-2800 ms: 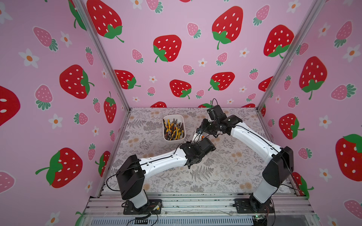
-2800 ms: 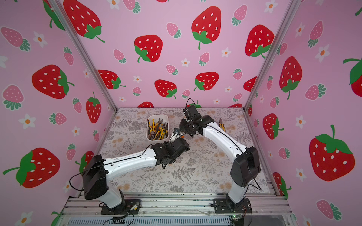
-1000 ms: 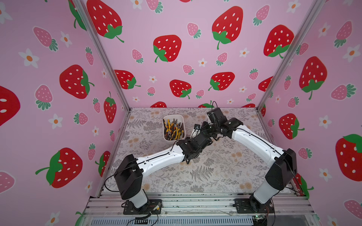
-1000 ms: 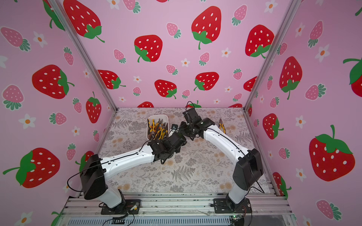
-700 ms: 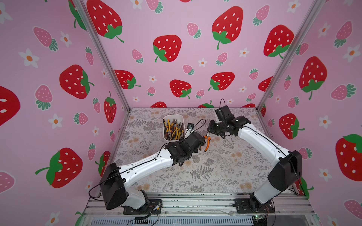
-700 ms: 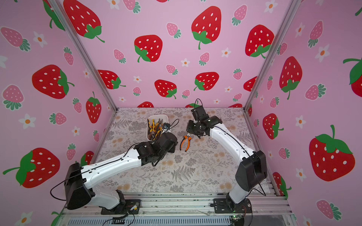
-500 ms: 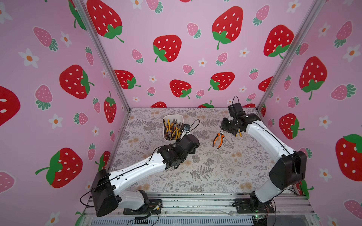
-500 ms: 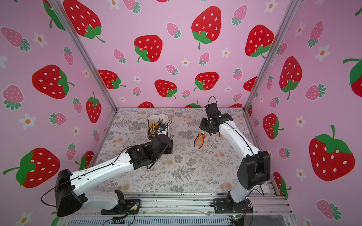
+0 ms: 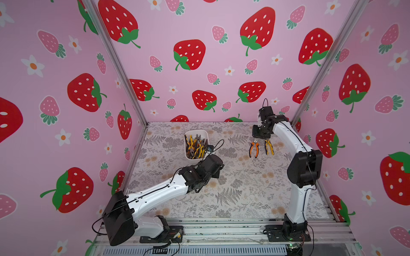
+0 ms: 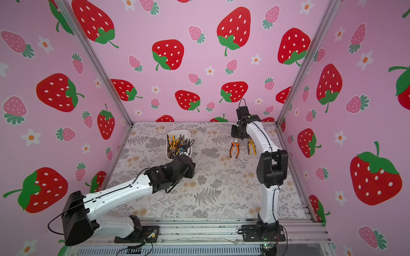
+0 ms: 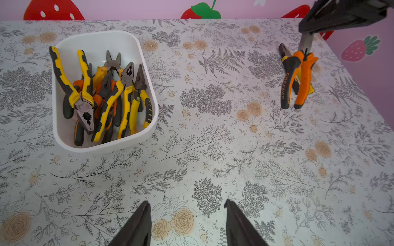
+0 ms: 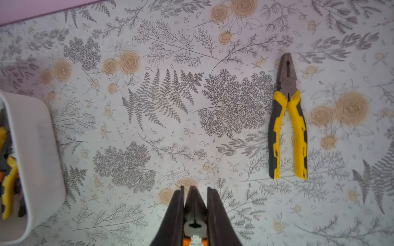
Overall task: Take the pliers out of the storage box
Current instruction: Place the pliers at the center of the board.
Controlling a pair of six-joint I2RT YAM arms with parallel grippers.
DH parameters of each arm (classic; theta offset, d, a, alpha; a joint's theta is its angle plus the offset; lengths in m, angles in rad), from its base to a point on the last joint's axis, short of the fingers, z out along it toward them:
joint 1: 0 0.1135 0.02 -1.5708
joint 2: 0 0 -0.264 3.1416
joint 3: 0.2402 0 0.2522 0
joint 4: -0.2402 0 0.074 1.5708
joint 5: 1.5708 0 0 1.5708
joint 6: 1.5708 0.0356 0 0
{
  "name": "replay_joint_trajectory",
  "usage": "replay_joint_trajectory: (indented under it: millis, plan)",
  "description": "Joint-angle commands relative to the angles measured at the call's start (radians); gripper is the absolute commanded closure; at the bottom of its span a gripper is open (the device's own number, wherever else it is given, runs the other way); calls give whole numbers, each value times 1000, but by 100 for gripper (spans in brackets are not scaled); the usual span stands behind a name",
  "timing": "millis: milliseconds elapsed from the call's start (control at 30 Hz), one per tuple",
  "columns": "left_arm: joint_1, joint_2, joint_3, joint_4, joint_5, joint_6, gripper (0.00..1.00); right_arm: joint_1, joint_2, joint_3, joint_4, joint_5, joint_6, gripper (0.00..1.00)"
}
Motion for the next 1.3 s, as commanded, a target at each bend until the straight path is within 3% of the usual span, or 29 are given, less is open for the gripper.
replay_joint_trajectory:
  millis: [0, 267, 467, 1267]
  plan:
    - [22, 28, -10, 39, 57, 28, 43, -34, 64, 112, -63, -23, -120, 100]
    - [84, 122, 9, 95, 155, 80, 44, -113, 307, 422, -148, -68, -158, 100]
    - [113, 194, 53, 104, 191, 109, 46, -134, 422, 530, -159, -90, -171, 100]
    - [164, 251, 79, 123, 253, 124, 47, -144, 542, 585, -133, -86, -163, 100]
